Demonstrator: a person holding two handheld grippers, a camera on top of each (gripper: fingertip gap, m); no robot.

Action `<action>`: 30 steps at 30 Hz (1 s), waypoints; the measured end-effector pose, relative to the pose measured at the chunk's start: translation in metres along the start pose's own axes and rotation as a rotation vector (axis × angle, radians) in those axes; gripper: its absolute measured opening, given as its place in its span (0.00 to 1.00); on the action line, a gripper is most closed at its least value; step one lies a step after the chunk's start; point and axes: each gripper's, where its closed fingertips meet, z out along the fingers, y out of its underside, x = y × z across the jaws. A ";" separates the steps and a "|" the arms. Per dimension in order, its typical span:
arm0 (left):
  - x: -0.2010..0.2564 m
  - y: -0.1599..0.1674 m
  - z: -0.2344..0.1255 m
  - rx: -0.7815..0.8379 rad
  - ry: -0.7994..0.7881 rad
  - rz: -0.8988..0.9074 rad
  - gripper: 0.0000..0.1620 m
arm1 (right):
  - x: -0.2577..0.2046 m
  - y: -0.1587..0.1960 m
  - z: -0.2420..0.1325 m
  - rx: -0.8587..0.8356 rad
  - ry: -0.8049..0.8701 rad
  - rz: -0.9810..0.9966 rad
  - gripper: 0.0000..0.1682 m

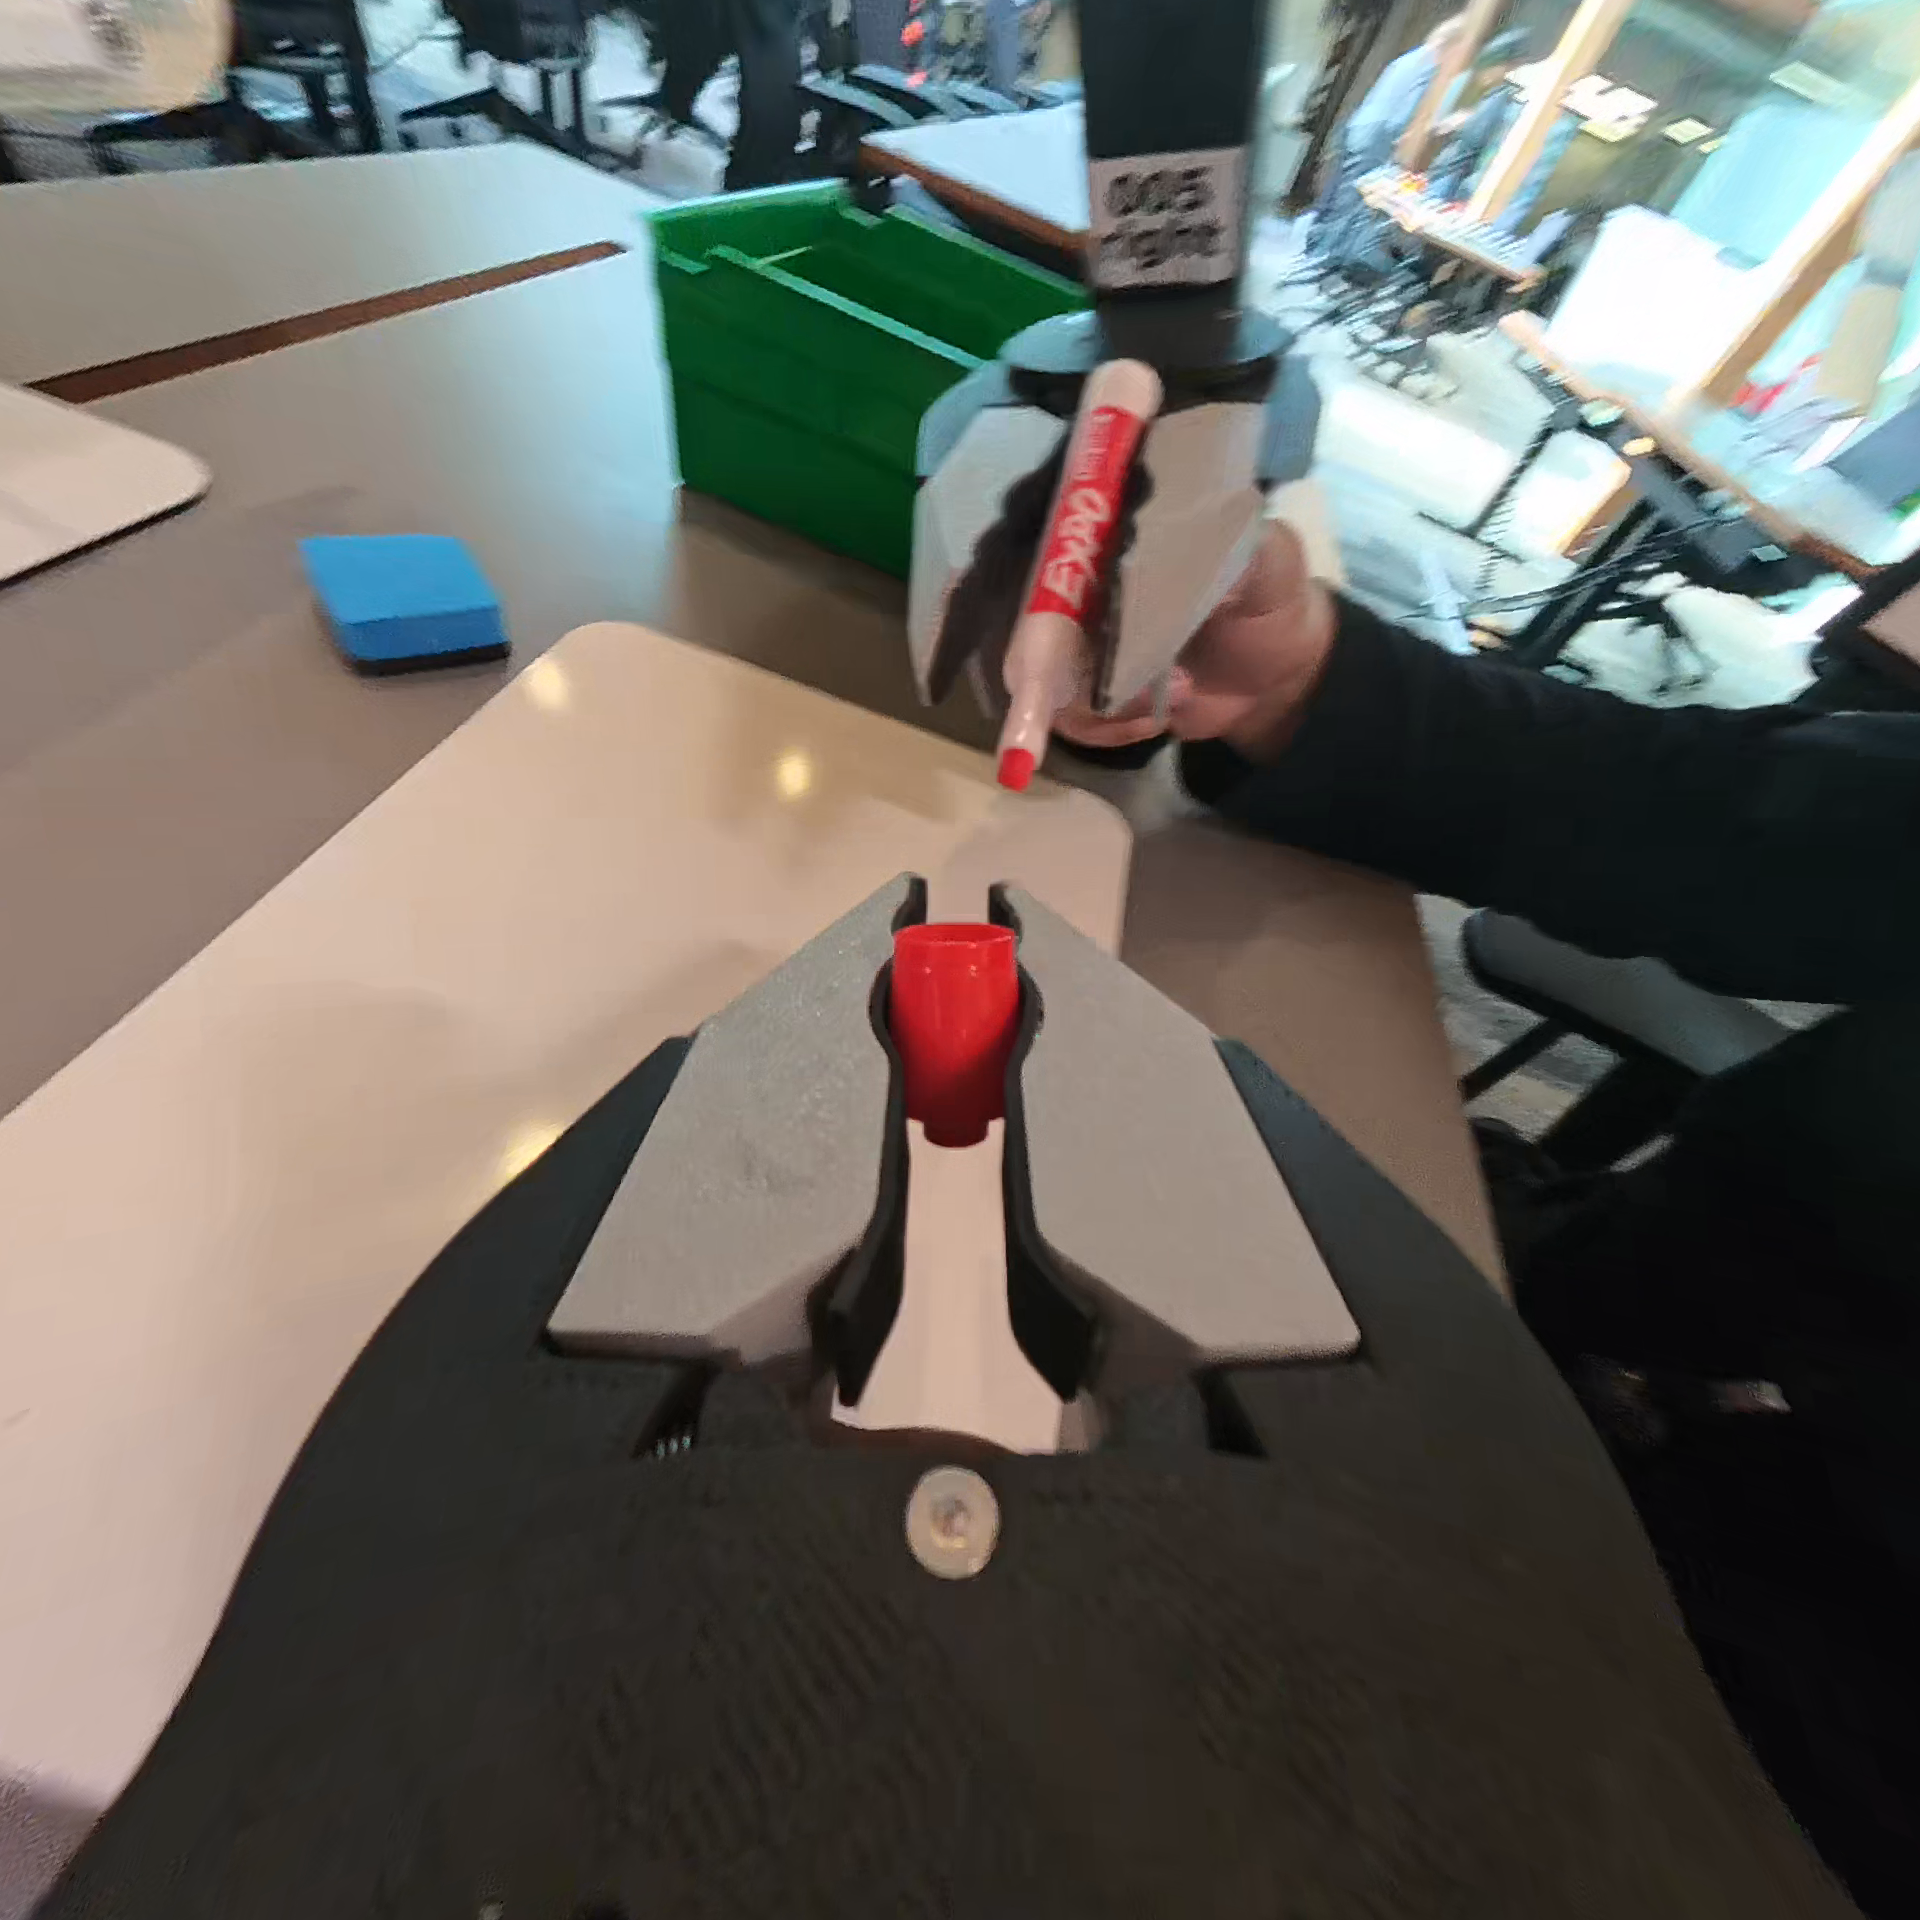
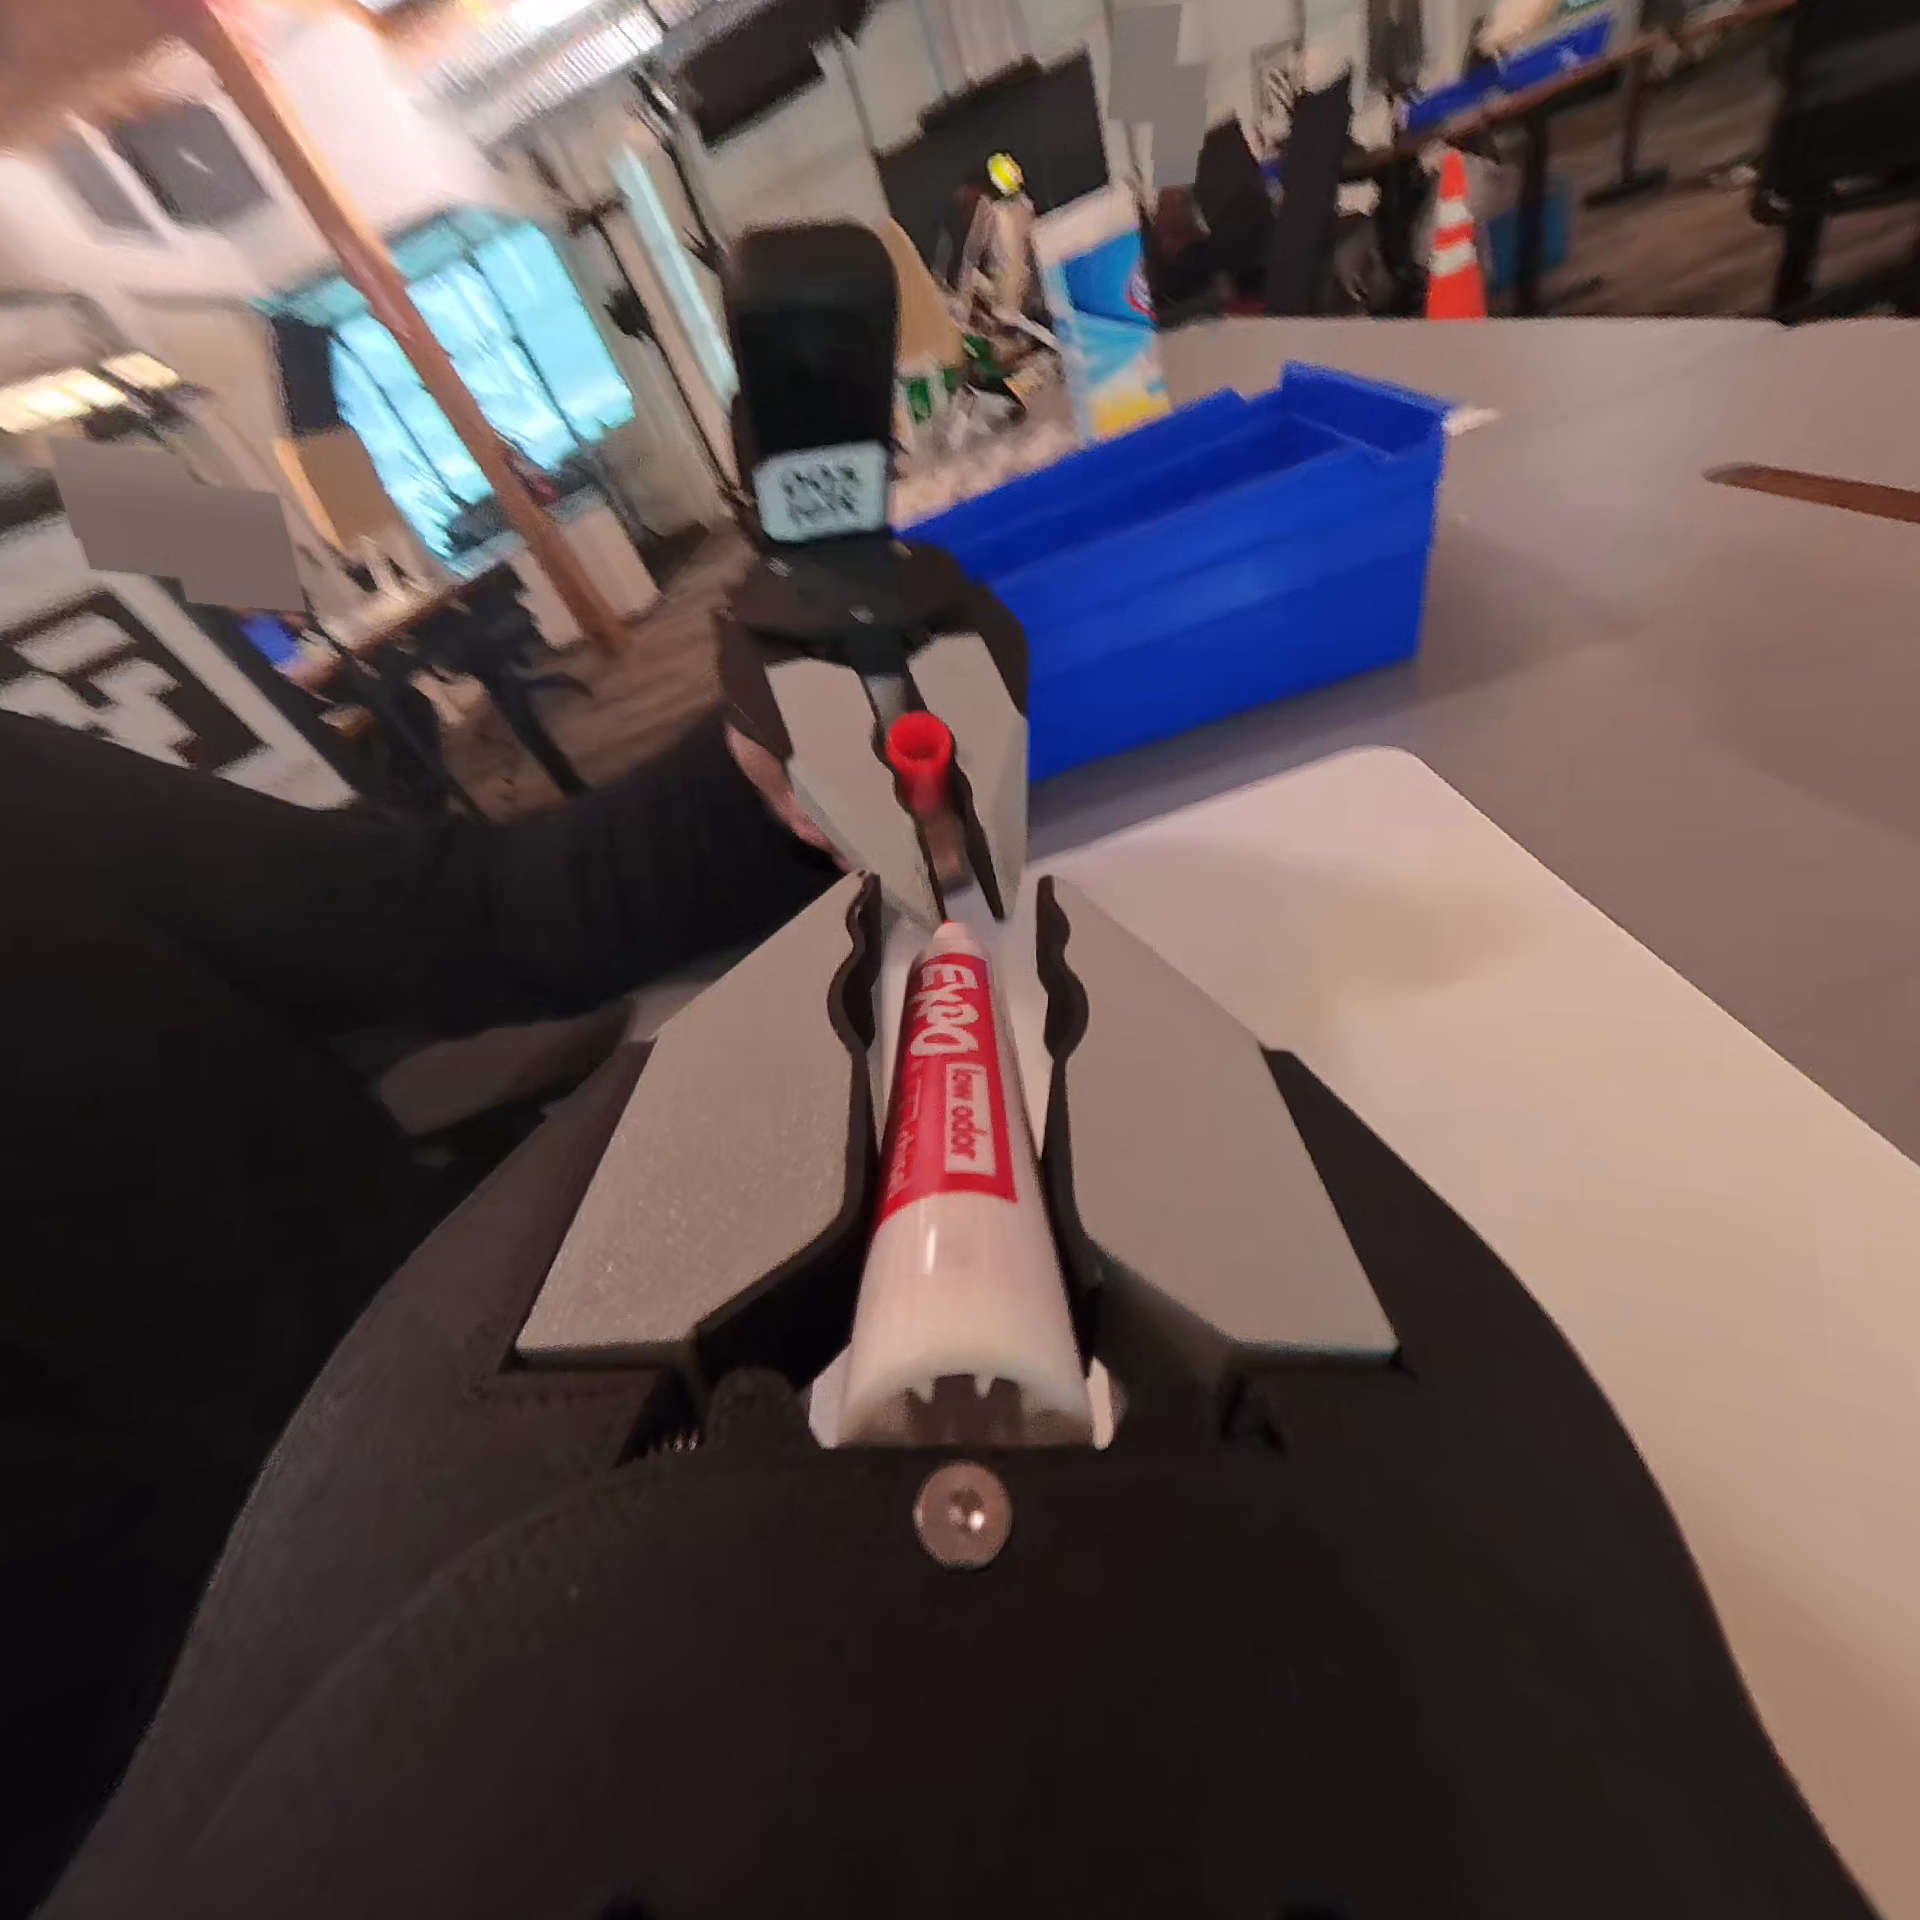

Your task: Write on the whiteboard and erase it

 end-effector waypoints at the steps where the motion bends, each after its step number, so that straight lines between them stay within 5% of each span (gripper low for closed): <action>1: -0.012 0.004 -0.002 -0.020 -0.065 0.004 0.05 | 0.007 0.007 0.002 -0.049 0.050 -0.018 0.17; 9: -0.104 0.019 -0.030 -0.074 -0.581 0.031 0.06 | 0.026 0.039 0.026 -0.244 0.157 -0.015 0.17; 30: -0.124 0.010 -0.054 0.042 -0.621 -0.049 0.06 | 0.042 0.041 0.083 -0.326 0.167 0.002 0.17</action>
